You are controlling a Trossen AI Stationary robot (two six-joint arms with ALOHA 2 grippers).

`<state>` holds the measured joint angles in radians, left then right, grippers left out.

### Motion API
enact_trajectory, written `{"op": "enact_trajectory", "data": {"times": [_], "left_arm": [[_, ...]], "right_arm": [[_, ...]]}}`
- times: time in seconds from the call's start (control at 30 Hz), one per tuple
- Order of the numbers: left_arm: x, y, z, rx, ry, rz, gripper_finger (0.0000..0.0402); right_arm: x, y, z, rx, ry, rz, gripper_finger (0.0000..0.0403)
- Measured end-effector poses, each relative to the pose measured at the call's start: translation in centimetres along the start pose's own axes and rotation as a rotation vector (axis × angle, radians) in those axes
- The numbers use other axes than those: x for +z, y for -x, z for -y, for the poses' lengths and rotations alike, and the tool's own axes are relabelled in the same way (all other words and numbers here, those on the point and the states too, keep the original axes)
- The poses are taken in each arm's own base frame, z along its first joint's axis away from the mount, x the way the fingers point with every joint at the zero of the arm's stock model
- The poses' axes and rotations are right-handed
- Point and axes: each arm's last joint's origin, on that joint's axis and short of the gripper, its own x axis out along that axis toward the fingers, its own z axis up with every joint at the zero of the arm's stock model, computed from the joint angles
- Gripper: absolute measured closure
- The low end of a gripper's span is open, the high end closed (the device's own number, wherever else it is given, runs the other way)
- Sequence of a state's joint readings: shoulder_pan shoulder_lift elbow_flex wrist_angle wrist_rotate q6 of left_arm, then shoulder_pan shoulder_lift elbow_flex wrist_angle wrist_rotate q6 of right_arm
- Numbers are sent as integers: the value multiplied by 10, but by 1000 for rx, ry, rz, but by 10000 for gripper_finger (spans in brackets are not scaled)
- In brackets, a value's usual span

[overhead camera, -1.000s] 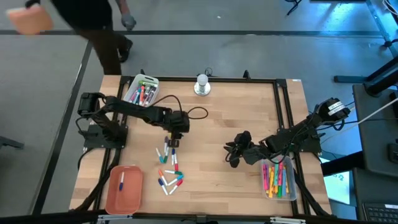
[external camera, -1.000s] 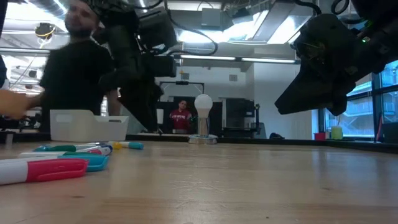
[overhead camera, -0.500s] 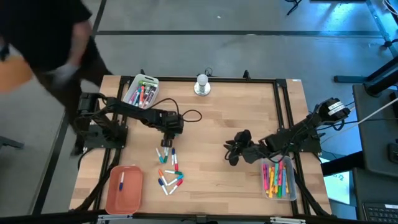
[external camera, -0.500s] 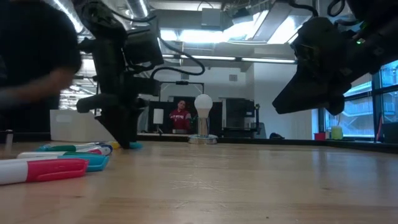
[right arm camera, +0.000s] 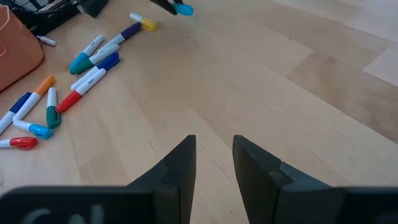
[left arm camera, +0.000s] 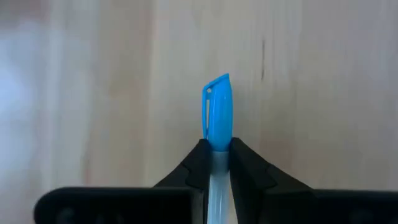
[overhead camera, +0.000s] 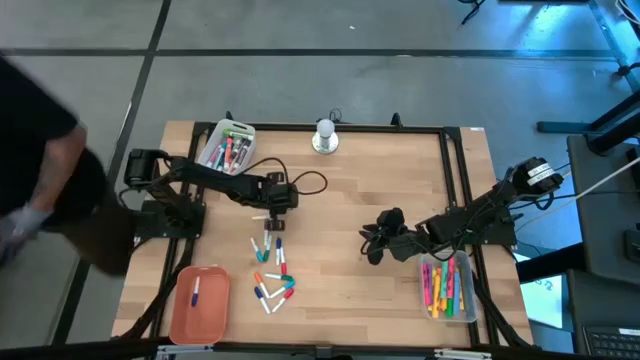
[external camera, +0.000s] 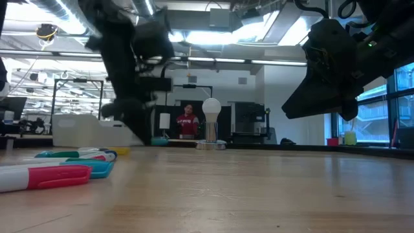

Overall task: Pick & Place Markers
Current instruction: Put the light blue and white highlighter pen into the orange bin

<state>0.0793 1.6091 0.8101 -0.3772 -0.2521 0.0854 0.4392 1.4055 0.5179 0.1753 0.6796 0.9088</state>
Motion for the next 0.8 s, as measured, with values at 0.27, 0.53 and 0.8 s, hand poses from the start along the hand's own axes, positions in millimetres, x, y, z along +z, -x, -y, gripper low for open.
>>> {"op": "enact_trajectory", "data": {"times": [0.27, 0.53, 0.8], "left_arm": [[24, 45, 26, -5, 80, 57, 359], [5, 92, 87, -17, 212, 150, 362], [-38, 124, 140, -125, 290, 72, 364]], "right_arm": [[0, 0, 1, -4, 3, -5, 296], [-7, 2, -3, 38, 4, -61, 296], [-10, 4, -5, 49, 4, -58, 296]]}}
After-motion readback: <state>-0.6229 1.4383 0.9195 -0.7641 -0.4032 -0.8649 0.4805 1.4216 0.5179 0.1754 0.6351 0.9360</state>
